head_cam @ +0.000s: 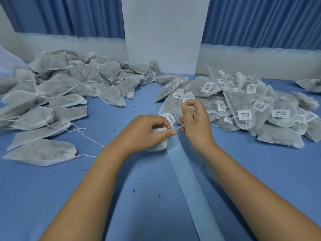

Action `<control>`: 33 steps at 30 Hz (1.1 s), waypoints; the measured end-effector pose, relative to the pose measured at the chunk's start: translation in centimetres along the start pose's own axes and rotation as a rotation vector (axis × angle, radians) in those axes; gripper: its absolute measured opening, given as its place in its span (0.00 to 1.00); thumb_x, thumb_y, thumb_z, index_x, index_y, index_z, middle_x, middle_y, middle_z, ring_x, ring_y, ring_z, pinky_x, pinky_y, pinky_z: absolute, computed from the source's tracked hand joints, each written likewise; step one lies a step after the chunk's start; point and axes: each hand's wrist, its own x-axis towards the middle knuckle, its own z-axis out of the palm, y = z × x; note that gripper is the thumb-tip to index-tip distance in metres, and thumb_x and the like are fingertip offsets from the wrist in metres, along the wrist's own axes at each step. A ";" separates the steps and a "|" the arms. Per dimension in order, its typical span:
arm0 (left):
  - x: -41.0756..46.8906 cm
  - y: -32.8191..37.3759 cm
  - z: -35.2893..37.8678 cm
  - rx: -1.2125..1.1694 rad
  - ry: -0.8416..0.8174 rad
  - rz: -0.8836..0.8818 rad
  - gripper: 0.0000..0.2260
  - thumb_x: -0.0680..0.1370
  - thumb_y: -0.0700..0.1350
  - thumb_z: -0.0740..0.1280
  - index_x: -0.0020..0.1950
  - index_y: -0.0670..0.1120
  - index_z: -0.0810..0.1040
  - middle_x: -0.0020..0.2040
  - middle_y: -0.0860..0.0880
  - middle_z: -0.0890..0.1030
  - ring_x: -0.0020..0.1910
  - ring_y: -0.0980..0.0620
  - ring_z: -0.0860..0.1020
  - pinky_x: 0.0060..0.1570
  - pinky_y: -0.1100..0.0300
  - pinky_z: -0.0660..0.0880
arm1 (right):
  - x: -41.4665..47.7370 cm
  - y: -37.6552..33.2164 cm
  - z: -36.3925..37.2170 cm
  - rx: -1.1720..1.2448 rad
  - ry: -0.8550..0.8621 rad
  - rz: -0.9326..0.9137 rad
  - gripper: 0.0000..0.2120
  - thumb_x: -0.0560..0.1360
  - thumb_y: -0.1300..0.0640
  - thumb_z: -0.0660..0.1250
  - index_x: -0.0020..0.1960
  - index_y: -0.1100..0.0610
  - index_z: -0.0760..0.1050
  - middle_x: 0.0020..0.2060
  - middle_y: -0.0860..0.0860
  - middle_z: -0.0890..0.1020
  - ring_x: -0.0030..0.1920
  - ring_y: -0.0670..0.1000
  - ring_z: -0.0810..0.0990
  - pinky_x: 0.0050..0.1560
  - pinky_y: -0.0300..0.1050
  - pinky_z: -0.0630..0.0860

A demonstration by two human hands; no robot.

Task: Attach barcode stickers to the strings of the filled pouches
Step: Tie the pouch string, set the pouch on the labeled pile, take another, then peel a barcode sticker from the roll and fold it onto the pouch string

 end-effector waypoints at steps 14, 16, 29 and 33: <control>-0.1 -1.0 -0.7 0.119 -0.035 -0.074 0.20 0.62 0.62 0.79 0.41 0.51 0.75 0.39 0.54 0.79 0.39 0.56 0.75 0.41 0.59 0.74 | -0.1 -1.4 -0.2 0.122 -0.011 -0.108 0.06 0.83 0.61 0.58 0.48 0.53 0.68 0.27 0.42 0.72 0.28 0.43 0.69 0.30 0.36 0.70; 0.0 -0.6 0.1 0.298 -0.063 -0.048 0.25 0.60 0.66 0.76 0.42 0.52 0.71 0.41 0.55 0.75 0.40 0.55 0.73 0.41 0.55 0.72 | -0.1 -1.5 -0.2 0.150 -0.021 -0.096 0.06 0.83 0.61 0.58 0.48 0.53 0.68 0.27 0.43 0.72 0.28 0.42 0.70 0.30 0.36 0.70; 0.5 -1.6 -1.2 0.068 0.383 -0.173 0.10 0.81 0.43 0.62 0.44 0.41 0.78 0.40 0.42 0.80 0.39 0.51 0.72 0.37 0.69 0.67 | -0.5 -1.4 -0.2 0.041 -0.104 -0.240 0.06 0.81 0.61 0.61 0.48 0.51 0.71 0.41 0.46 0.76 0.42 0.44 0.75 0.36 0.39 0.73; 1.0 -1.7 -1.8 -0.067 0.576 -0.246 0.11 0.82 0.45 0.60 0.47 0.40 0.79 0.38 0.43 0.78 0.33 0.59 0.70 0.35 0.73 0.65 | -1.4 -1.5 0.6 -0.165 -0.128 -0.385 0.10 0.78 0.61 0.66 0.47 0.45 0.74 0.51 0.42 0.73 0.56 0.43 0.73 0.47 0.35 0.73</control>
